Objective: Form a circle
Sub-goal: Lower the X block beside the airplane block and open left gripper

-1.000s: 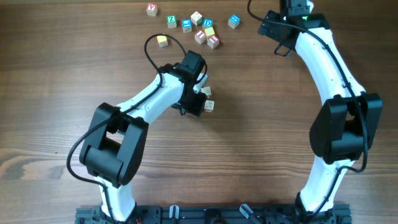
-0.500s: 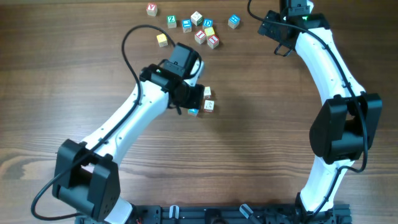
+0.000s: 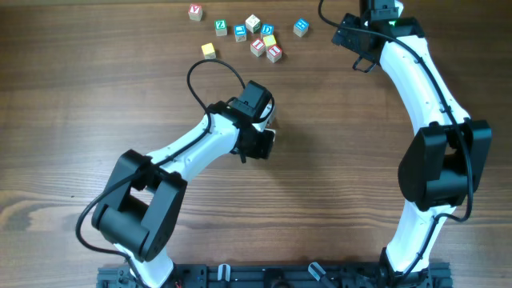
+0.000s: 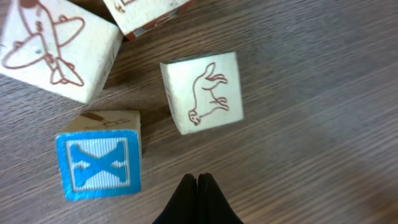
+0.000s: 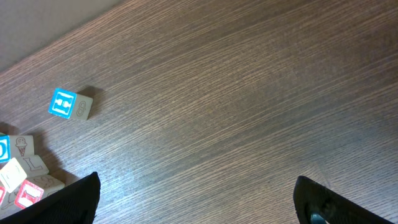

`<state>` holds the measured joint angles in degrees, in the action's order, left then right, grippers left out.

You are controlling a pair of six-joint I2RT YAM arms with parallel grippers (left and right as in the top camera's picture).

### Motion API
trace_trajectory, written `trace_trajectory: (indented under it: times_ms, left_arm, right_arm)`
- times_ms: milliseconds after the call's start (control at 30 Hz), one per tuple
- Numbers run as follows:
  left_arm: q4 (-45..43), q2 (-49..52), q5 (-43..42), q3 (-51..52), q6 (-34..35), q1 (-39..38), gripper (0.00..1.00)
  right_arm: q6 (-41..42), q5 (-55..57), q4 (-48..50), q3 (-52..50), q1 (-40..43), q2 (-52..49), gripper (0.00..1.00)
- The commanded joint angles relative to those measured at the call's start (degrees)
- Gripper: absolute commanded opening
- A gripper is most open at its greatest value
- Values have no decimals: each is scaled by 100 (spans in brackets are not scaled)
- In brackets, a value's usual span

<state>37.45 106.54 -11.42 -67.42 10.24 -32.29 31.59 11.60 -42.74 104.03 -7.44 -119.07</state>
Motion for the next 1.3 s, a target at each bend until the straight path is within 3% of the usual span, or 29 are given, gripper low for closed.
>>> trace_trajectory:
  times_ms: [0, 533, 867, 1267]
  left_arm:
    - [-76, 96, 415, 46, 98, -11, 4]
    - [313, 96, 1231, 44, 50, -4, 4]
    - [415, -662, 1410, 33, 225, 345, 4]
    - [184, -107, 1408, 264, 374, 632, 4]
  right_arm:
    - [-7, -52, 9, 20, -4, -59, 100]
    - [-7, -50, 9, 20, -4, -59, 100]
    - [-9, -50, 7, 20, -4, -59, 100]
    - [-7, -50, 9, 20, -4, -59, 100]
